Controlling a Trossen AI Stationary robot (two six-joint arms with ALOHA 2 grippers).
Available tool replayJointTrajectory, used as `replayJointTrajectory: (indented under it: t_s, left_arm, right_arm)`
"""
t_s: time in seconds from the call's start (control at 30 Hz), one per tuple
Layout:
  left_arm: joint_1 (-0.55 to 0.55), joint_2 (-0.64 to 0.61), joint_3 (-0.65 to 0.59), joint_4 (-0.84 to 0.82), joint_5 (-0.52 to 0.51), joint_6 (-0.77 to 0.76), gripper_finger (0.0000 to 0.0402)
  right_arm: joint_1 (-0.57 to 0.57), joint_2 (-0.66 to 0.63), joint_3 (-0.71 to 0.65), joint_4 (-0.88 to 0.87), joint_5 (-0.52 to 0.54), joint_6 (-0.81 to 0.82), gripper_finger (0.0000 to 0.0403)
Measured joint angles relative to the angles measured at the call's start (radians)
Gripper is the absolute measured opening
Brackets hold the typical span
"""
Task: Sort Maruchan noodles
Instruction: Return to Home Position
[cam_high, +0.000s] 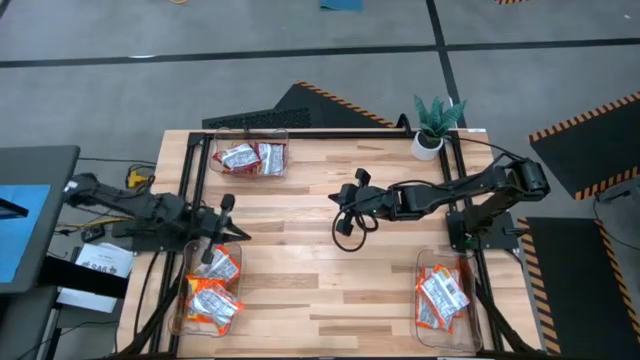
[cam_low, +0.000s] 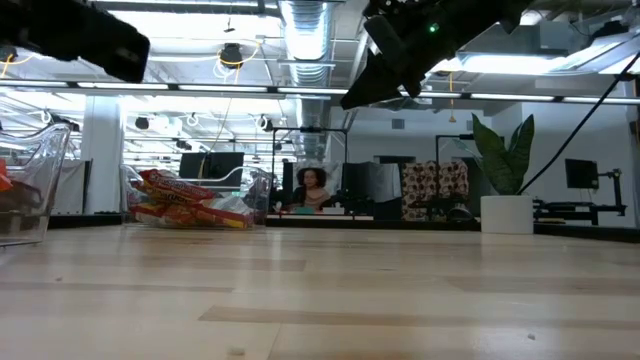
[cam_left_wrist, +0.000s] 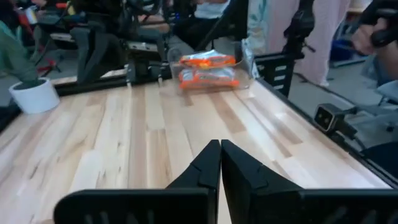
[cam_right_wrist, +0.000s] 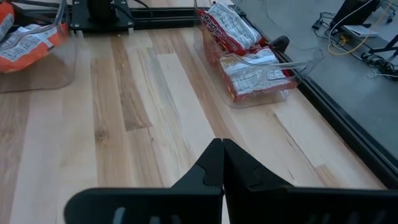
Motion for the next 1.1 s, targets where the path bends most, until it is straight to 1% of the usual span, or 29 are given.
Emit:
replayJointTrajectory:
  t_s: [0.17, 0.23, 0.37, 0.47, 0.57, 0.63, 0.8, 0.87, 0.93, 1.0, 1.1]
  left_arm:
    - [0.126, -0.010, -0.074, 0.090, 0.174, -0.035, 0.0000]
    - [0.168, -0.012, -0.105, 0.129, 0.219, -0.060, 0.0000]
    - [0.221, -0.015, -0.122, 0.134, 0.282, -0.064, 0.0000]
    - [0.237, -0.016, -0.145, 0.145, 0.289, -0.058, 0.0000]
    - [0.239, -0.022, -0.207, 0.181, 0.289, -0.060, 0.0000]
    - [0.239, -0.035, -0.238, 0.199, 0.285, -0.072, 0.0000]
    - [0.239, -0.076, -0.238, 0.173, 0.269, -0.051, 0.0000]
    - [0.239, -0.099, -0.238, 0.174, 0.269, -0.052, 0.0000]
    - [0.239, -0.113, -0.238, 0.173, 0.271, -0.055, 0.0000]
    - [0.238, -0.127, -0.238, 0.163, 0.272, -0.056, 0.0000]
    - [0.238, -0.135, -0.238, 0.167, 0.266, -0.035, 0.0000]
  right_arm:
    - [0.003, 0.000, 0.000, -0.001, 0.000, -0.003, 0.0017]
    - [0.004, 0.000, 0.000, 0.000, -0.001, -0.005, 0.0017]
    - [0.004, 0.000, 0.000, -0.003, -0.027, -0.007, 0.0017]
    - [0.004, 0.000, 0.000, -0.009, -0.027, -0.007, 0.0017]
    - [0.004, -0.001, 0.000, -0.033, -0.030, 0.001, 0.0017]
    - [0.004, -0.012, 0.000, -0.067, -0.058, 0.019, 0.0017]
    - [0.004, -0.030, -0.002, -0.118, -0.146, 0.027, 0.0017]
    - [-0.003, -0.044, -0.024, -0.070, -0.194, 0.027, 0.0016]
    - [-0.019, -0.085, -0.078, -0.047, -0.241, 0.029, 0.0014]
    - [-0.040, -0.127, -0.152, 0.056, -0.261, 0.044, 0.0013]
    - [-0.068, -0.226, -0.302, 0.233, -0.269, 0.082, 0.0013]
